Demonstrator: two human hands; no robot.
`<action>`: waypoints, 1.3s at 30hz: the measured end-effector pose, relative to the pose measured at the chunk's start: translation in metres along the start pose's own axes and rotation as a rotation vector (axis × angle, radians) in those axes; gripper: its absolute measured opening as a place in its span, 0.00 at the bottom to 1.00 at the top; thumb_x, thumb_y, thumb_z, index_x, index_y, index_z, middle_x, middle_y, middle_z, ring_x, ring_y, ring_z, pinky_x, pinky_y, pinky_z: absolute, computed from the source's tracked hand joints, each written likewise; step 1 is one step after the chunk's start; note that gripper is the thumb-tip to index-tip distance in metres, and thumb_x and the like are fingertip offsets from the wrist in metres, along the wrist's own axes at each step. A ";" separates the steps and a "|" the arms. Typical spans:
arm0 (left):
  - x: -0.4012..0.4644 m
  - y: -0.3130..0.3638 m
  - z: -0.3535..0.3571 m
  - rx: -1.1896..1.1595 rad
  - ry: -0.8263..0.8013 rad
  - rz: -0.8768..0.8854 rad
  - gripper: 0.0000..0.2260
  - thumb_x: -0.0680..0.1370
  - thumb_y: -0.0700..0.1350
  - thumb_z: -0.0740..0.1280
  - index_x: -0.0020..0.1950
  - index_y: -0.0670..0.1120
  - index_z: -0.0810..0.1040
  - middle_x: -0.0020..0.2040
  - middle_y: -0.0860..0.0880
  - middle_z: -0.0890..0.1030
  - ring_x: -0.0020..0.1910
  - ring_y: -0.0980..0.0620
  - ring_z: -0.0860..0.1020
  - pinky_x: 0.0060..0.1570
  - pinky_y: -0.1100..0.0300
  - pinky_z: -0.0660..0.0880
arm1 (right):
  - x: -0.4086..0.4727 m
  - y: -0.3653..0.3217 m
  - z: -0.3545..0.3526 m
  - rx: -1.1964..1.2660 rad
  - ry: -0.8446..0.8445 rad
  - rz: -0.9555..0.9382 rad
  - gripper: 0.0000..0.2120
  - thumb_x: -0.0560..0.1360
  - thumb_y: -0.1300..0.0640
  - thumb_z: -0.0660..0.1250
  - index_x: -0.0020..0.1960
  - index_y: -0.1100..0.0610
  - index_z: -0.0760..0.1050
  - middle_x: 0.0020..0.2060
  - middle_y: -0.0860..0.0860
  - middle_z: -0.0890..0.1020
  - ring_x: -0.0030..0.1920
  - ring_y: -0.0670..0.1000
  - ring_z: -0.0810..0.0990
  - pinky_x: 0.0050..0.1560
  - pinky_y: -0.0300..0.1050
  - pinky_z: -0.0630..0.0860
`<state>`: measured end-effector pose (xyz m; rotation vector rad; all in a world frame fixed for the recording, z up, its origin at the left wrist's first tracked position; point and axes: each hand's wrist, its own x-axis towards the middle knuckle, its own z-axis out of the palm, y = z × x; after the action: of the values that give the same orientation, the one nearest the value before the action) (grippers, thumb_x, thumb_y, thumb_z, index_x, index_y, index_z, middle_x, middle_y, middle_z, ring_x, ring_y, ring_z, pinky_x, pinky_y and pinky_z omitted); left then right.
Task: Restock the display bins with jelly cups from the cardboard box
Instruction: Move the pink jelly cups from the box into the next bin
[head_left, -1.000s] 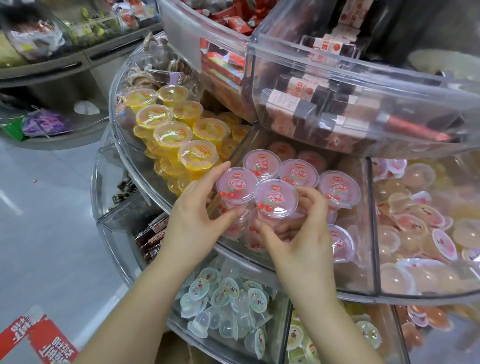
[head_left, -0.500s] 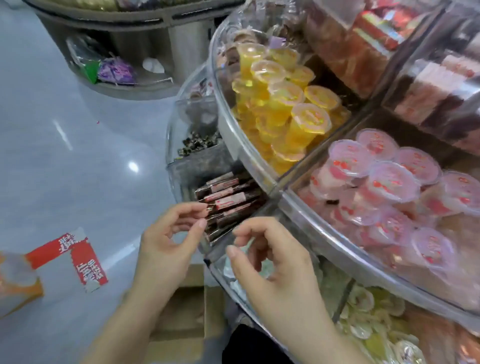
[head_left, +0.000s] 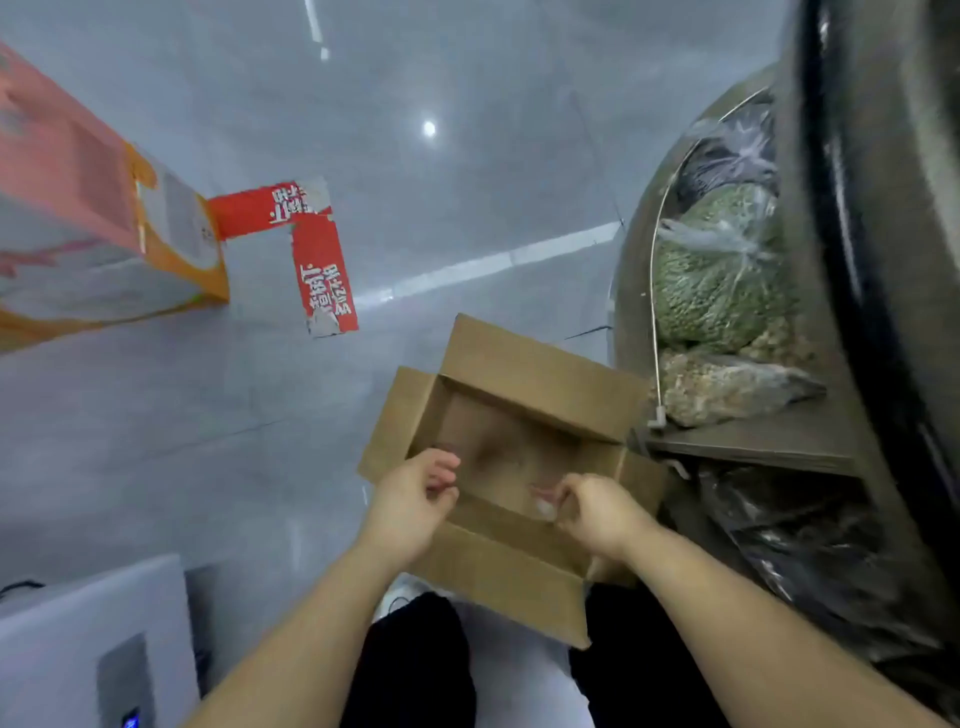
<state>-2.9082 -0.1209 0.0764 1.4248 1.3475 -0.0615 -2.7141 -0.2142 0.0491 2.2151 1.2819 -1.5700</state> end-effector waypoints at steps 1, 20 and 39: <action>0.025 -0.020 0.012 -0.047 -0.014 -0.057 0.13 0.74 0.33 0.68 0.56 0.42 0.75 0.47 0.46 0.77 0.48 0.49 0.76 0.43 0.77 0.68 | 0.031 0.009 0.015 -0.006 -0.038 0.054 0.11 0.76 0.55 0.63 0.57 0.57 0.74 0.56 0.56 0.79 0.56 0.56 0.77 0.52 0.43 0.73; 0.211 -0.134 0.125 1.066 -0.100 -0.392 0.22 0.78 0.43 0.58 0.72 0.42 0.63 0.74 0.42 0.57 0.70 0.41 0.58 0.64 0.52 0.64 | 0.233 0.058 0.149 0.305 0.048 0.374 0.13 0.73 0.53 0.67 0.55 0.58 0.77 0.55 0.56 0.81 0.57 0.56 0.79 0.54 0.43 0.75; 0.098 -0.060 0.063 -0.302 -0.253 -0.207 0.21 0.75 0.40 0.69 0.64 0.51 0.65 0.49 0.51 0.77 0.43 0.59 0.77 0.37 0.69 0.75 | 0.095 0.006 0.079 1.208 0.275 0.270 0.24 0.69 0.76 0.66 0.62 0.66 0.65 0.43 0.51 0.79 0.36 0.44 0.77 0.23 0.31 0.72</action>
<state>-2.8795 -0.1168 -0.0513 0.9872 1.2300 -0.1615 -2.7571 -0.2078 -0.0669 3.0948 -0.1447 -2.2914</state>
